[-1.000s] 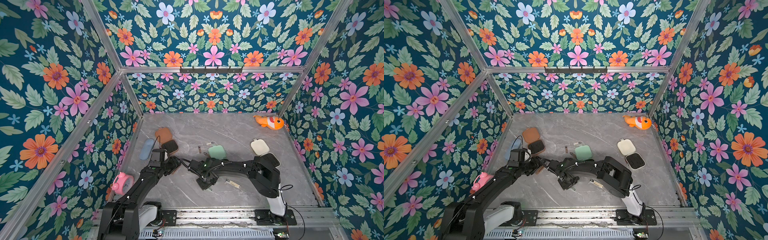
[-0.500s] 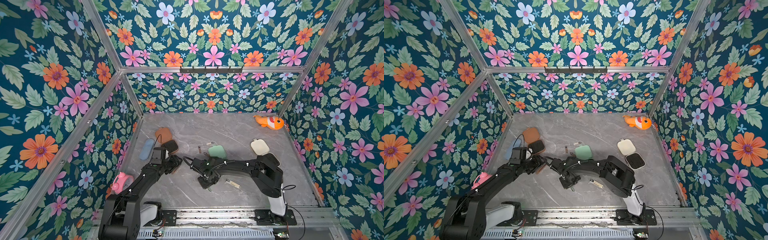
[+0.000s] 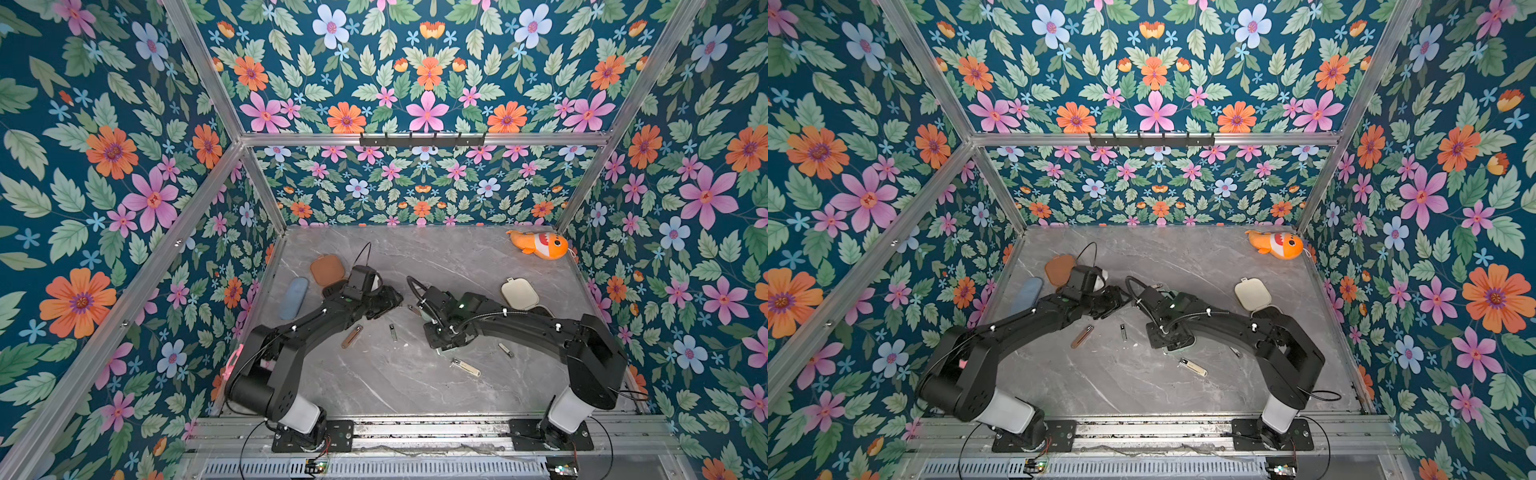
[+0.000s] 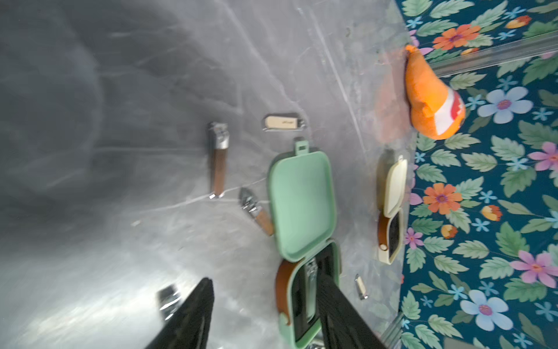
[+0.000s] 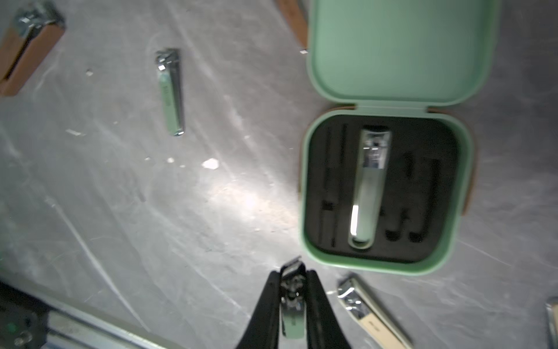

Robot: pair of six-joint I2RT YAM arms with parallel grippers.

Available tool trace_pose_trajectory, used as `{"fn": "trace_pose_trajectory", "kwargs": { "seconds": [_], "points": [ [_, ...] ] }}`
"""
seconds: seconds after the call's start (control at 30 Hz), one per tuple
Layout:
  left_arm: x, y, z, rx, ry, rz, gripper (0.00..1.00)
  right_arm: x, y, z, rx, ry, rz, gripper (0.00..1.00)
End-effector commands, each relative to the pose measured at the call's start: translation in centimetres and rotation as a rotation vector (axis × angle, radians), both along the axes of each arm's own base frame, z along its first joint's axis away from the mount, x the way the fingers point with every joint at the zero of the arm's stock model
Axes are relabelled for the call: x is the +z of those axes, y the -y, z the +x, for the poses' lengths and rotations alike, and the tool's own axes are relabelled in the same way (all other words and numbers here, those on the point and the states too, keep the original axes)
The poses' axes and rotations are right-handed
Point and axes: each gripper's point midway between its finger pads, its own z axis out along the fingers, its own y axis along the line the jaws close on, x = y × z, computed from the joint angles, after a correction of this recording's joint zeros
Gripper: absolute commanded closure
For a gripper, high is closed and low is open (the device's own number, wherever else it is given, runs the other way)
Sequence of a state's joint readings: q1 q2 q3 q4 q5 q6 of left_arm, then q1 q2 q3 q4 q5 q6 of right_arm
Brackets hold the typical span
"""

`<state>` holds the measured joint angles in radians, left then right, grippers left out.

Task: Organize nail clipper sets
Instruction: Place the nail clipper in the storage box.

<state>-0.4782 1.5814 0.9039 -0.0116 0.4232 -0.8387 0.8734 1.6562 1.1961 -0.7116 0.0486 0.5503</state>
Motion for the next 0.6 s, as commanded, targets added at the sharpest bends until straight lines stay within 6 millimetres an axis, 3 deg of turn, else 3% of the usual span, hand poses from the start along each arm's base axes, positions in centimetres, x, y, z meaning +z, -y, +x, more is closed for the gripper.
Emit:
{"fn": "trace_pose_trajectory", "kwargs": {
  "seconds": [0.0,0.17,0.3,0.43,0.57],
  "points": [
    [1.8,3.6,2.0,-0.041,0.044,-0.066,0.42,0.6,2.7,1.5,-0.075,0.066,-0.020,0.83],
    [0.8,8.1,4.1,-0.100,0.027,-0.091,0.44,0.5,5.0,3.2,-0.140,0.106,0.004,0.83],
    [-0.2,10.8,5.0,-0.127,0.012,-0.130,0.44,0.0,5.2,4.0,-0.142,0.117,0.005,0.83],
    [-1.1,12.3,5.1,-0.146,-0.006,-0.140,0.45,-0.6,4.8,4.6,-0.130,0.116,0.001,0.83],
    [-2.2,12.7,5.0,-0.147,-0.021,-0.133,0.45,-1.2,4.5,5.0,-0.127,0.112,0.000,0.84]
  ]
}}
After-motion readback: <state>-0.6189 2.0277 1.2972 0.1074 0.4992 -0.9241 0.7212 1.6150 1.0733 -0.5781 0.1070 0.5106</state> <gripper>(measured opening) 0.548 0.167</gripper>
